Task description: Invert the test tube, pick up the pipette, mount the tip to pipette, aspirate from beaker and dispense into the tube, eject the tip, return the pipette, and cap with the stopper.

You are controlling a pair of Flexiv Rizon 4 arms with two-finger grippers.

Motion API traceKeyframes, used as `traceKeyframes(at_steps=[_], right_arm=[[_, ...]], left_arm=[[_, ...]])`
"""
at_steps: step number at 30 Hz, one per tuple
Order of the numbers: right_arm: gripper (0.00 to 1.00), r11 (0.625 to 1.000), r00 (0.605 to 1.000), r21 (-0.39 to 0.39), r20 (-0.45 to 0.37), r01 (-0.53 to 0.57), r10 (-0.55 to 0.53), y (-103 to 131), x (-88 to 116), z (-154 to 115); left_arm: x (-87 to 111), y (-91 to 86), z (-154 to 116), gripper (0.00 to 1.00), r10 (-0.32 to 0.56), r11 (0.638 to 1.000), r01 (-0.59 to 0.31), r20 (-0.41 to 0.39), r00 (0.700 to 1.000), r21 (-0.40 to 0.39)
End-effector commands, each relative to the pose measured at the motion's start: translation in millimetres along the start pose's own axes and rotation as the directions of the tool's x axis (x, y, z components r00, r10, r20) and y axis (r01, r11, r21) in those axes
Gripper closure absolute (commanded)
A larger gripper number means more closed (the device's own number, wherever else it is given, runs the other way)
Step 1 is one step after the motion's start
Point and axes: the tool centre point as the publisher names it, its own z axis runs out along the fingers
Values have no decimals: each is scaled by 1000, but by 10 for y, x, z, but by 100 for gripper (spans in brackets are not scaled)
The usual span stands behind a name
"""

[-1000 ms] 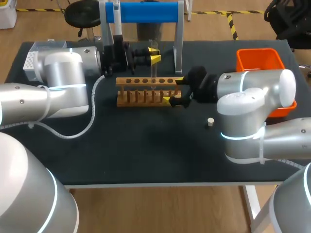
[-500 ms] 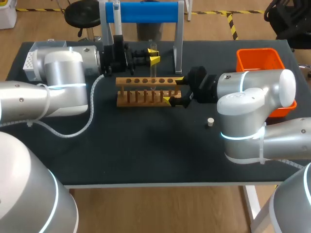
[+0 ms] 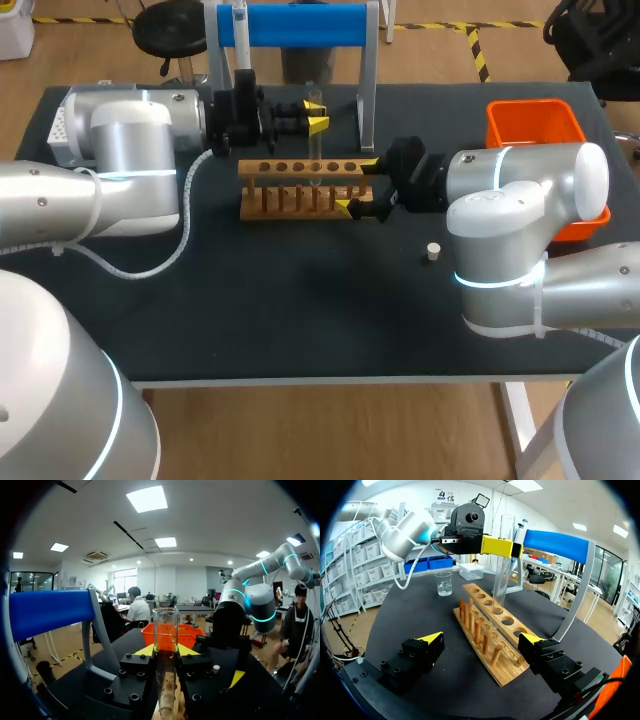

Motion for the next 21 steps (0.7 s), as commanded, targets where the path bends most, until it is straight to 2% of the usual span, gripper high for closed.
traceKeyframes(at_steps=[1, 21], right_arm=[[0, 1000, 1000, 0, -1, 0, 0, -1, 0, 5], [0, 1000, 1000, 0, -1, 0, 0, -1, 0, 5]], left_arm=[[-1, 26, 15, 100, -4, 1000, 4, -3, 1000, 2], [-4, 102, 26, 100, 3, 1000, -3, -19, 1000, 26]])
